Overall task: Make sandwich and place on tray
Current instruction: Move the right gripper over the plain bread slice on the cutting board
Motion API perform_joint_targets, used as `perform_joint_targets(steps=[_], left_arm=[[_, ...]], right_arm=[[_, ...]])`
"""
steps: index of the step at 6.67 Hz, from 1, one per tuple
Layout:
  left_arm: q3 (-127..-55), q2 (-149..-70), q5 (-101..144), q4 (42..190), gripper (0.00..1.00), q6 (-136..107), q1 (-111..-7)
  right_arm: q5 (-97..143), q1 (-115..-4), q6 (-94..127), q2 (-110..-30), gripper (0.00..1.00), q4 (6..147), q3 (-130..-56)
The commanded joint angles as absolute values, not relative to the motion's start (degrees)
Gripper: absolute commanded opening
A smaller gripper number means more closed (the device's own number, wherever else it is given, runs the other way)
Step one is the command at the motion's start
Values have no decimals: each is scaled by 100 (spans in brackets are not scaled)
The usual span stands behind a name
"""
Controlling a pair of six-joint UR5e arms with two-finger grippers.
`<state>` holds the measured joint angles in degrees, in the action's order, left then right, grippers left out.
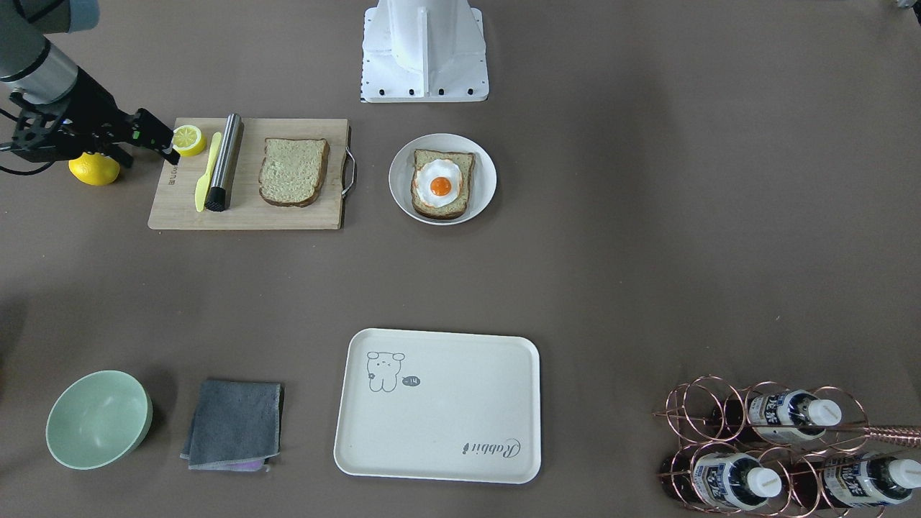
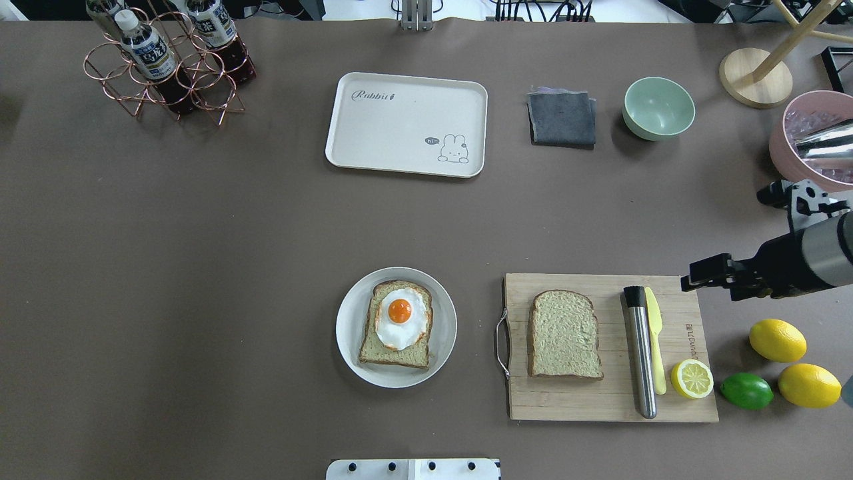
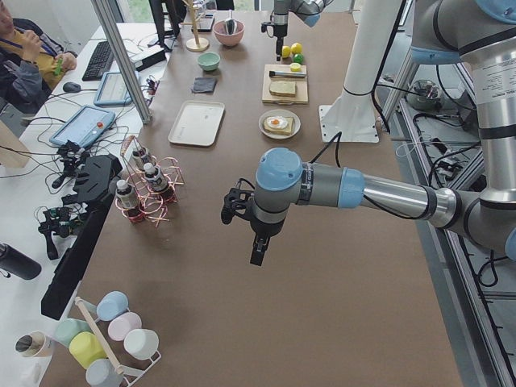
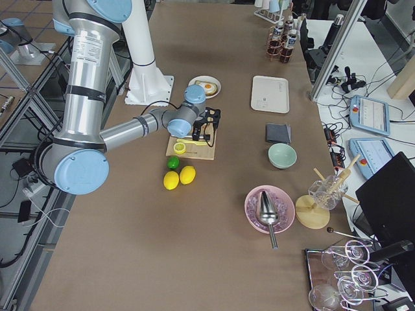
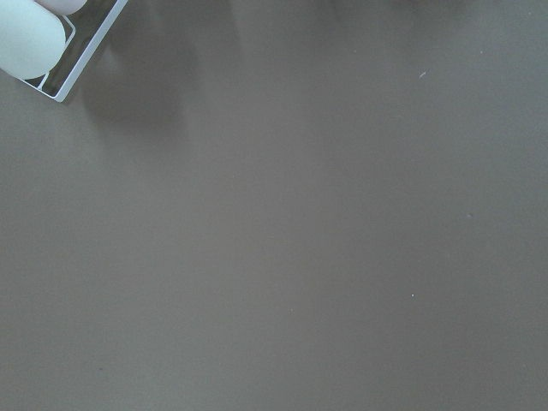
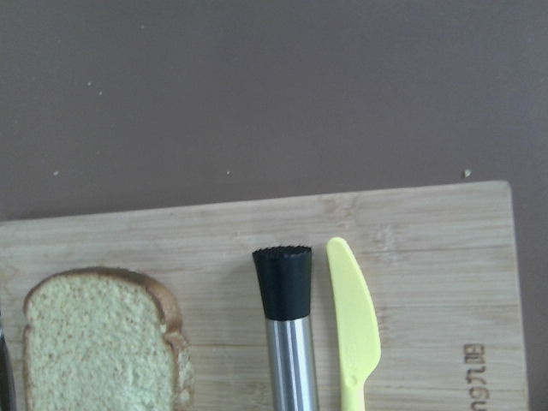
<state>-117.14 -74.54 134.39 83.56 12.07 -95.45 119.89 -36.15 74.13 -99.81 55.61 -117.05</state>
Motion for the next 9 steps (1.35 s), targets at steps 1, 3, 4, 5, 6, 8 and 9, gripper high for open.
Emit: perform_joint_targets(steps=[1, 3, 4, 5, 6, 8, 9], left_arm=[[-11707, -7471, 13438, 8350, 97, 1204, -9545], [-11716, -7462, 13447, 8350, 97, 1204, -9545], [-11716, -7462, 13439, 8350, 97, 1204, -9545], [-11672, -7462, 13438, 8358, 97, 1204, -9545], [-11628, -7471, 13447, 8376, 97, 1204, -9545], [-11611, -7471, 13439, 8367, 97, 1213, -9545], [-11619, -7471, 13447, 8367, 97, 1213, -9545]], right_arm=[[11376, -2868, 7532, -9897, 91, 5563, -11716], [11172, -2524, 7724, -9669, 88, 5616, -11681], [10901, -2340, 7786, -9537, 86, 5686, -11663], [10846, -2312, 7796, -9188, 83, 6165, -11654], [10724, -2268, 7787, -8976, 78, 6527, -11654], [10766, -2250, 7787, -9009, 74, 6513, -11585], [10810, -2250, 7787, -8974, 74, 6504, -11540]])
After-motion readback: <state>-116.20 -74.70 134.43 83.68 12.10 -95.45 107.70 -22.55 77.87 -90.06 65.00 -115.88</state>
